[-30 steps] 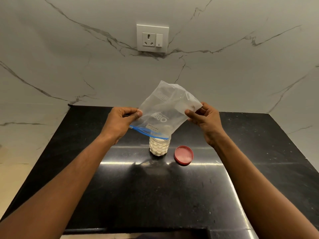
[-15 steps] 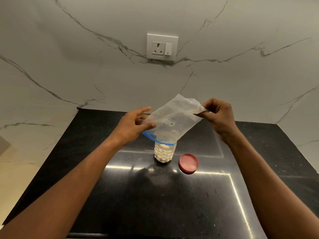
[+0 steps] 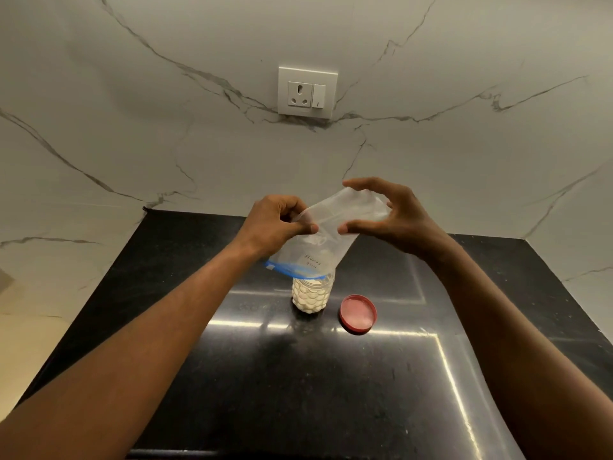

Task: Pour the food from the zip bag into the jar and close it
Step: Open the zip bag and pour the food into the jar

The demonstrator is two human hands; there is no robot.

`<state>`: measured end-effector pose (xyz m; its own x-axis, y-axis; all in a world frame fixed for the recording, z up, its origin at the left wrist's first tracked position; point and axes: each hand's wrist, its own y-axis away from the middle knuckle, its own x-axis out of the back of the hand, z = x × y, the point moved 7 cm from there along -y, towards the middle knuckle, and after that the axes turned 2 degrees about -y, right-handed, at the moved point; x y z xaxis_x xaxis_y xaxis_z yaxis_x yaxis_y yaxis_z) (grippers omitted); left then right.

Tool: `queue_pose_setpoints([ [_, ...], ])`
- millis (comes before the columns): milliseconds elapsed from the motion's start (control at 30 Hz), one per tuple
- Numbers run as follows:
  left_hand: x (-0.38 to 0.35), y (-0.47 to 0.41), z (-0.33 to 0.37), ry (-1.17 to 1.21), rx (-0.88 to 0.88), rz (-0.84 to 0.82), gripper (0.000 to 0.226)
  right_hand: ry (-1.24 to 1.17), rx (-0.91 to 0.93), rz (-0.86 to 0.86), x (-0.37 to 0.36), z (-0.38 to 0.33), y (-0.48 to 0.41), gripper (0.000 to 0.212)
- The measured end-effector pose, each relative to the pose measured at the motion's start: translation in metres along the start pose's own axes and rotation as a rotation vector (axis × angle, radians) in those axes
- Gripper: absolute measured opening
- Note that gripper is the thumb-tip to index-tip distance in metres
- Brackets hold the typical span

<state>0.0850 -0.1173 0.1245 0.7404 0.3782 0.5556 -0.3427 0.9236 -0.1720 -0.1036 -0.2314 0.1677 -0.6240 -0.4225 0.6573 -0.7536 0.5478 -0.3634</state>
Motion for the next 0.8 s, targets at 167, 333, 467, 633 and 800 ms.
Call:
queue_pose_setpoints([
  [167,-0.003,0.01,-0.005,-0.03,-0.015,-0.104,0.039,-0.125,0.041,0.159,0.002,-0.011,-0.019,0.004],
  [333,0.006,0.032,-0.044,-0.119,0.072,-0.067,0.034,-0.173,0.013,0.223,0.007,-0.007,-0.018,0.016],
  [467,0.003,0.039,-0.052,-0.128,0.1,-0.008,0.011,-0.128,-0.047,0.103,0.008,0.003,-0.011,0.052],
  [633,0.007,0.042,-0.059,-0.054,0.108,0.044,0.014,-0.127,-0.212,-0.113,0.018,0.047,0.007,0.05],
  [800,0.013,0.042,-0.064,-0.012,0.118,0.055,0.016,-0.264,-0.225,0.077,0.016,0.06,0.021,0.019],
])
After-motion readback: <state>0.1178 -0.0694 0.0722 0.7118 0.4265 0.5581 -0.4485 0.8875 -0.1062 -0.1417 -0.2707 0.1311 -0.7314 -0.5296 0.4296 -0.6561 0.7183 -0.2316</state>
